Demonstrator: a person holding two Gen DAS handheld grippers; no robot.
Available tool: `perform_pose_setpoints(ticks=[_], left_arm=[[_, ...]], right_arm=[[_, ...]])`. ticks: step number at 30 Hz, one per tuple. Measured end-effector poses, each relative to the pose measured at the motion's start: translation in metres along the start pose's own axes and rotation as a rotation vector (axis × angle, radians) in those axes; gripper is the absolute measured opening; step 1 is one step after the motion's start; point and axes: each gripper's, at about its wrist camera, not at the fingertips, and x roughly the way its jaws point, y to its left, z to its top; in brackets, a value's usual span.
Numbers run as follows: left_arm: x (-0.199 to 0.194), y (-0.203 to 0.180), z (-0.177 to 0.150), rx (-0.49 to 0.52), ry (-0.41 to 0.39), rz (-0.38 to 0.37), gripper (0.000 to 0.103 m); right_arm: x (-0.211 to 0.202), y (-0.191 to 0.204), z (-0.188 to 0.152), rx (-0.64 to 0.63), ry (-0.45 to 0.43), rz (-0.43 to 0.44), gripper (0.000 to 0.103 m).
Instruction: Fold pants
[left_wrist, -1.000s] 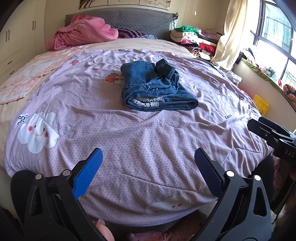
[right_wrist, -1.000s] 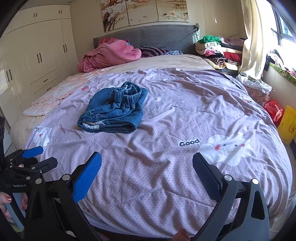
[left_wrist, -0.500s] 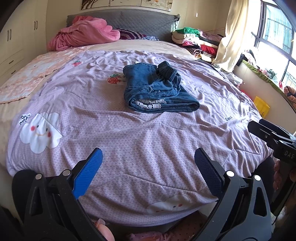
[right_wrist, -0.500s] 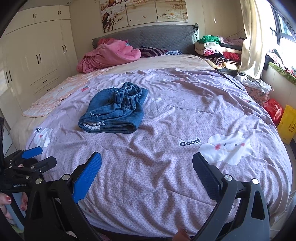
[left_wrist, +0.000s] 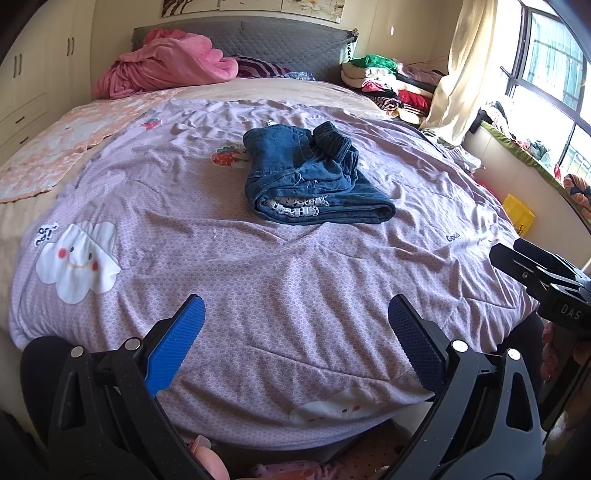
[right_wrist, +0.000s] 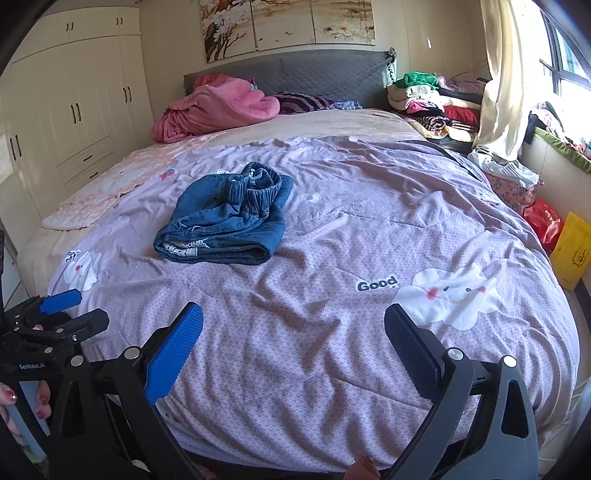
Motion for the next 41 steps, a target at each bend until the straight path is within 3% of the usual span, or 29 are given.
perform_pose_setpoints(ticks=[28, 33, 35, 37, 41], left_arm=[[0.004, 0.007, -0.001, -0.010, 0.014, 0.030, 0.093], [0.013, 0.041, 0.015, -0.124, 0.023, 0.036, 0.093], [0.016, 0.066, 0.032, -0.172, -0.006, 0.082, 0.093], [0.031, 0.102, 0.054, -0.197, -0.013, 0.181, 0.093], [0.073, 0.179, 0.094, -0.248, 0.029, 0.362, 0.093]], right_arm=[[0.014, -0.010, -0.006, 0.018, 0.034, -0.012, 0.098], [0.027, -0.044, 0.000, 0.054, 0.057, -0.042, 0.098], [0.035, -0.072, 0.008, 0.081, 0.056, -0.088, 0.098], [0.046, -0.109, 0.021, 0.103, 0.054, -0.157, 0.098], [0.080, -0.201, 0.048, 0.158, 0.101, -0.318, 0.098]])
